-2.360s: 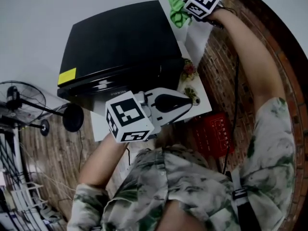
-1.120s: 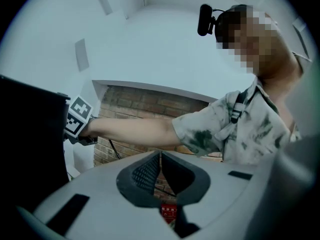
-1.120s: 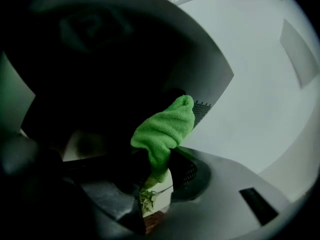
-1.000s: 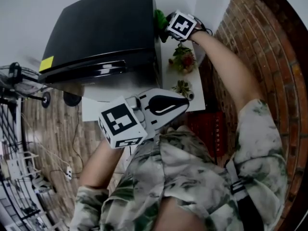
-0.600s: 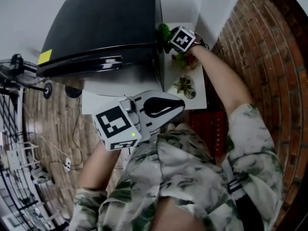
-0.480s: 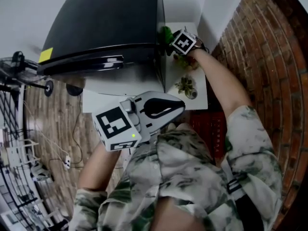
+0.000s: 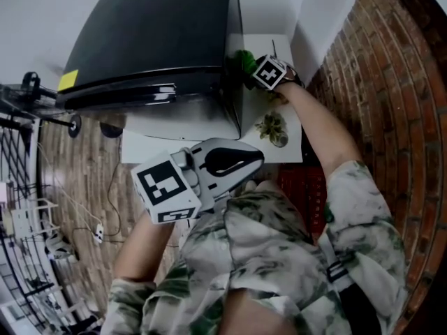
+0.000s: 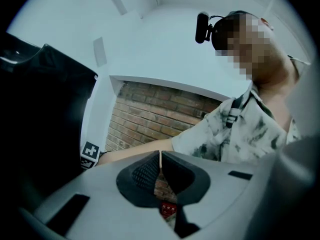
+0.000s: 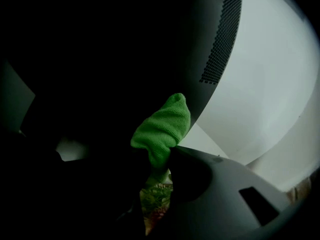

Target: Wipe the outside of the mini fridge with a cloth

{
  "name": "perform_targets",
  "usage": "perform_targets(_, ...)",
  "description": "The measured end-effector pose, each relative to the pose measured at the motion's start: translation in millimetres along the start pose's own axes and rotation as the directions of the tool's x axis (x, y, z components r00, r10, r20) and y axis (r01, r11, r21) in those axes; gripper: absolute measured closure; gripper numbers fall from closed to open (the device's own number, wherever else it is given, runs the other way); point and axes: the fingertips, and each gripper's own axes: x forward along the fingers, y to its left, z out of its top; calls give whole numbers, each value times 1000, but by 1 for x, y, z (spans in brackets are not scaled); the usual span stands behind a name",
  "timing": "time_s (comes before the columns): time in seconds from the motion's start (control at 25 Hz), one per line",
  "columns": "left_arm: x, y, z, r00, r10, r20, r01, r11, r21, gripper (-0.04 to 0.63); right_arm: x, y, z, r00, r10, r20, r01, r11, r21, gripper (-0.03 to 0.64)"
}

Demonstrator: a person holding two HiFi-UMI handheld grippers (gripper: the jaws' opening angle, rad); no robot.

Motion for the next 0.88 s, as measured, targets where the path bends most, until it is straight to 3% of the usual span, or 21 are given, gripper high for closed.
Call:
perform_targets(0.12, -1, 0, 0, 1000, 2, 6, -2, 1000, 0, 566, -24, -2, 8, 999, 30, 35, -30, 999, 19, 511)
perform_targets(0.56, -5, -3, -6, 999, -27, 21, 27, 999, -21, 566, -200, 6, 103, 962, 21, 273, 15, 991, -131, 511)
perform_targets(0.72, 0, -4, -10, 999, -36, 17, 37, 999, -26, 566, -252, 20, 133, 950, 41, 311, 25, 978, -205, 511)
perform_targets(0.88, 2, -4, -12, 999, -43, 11, 43, 999, -27, 566, -260, 34, 150, 949, 59, 311, 22, 968, -251, 511)
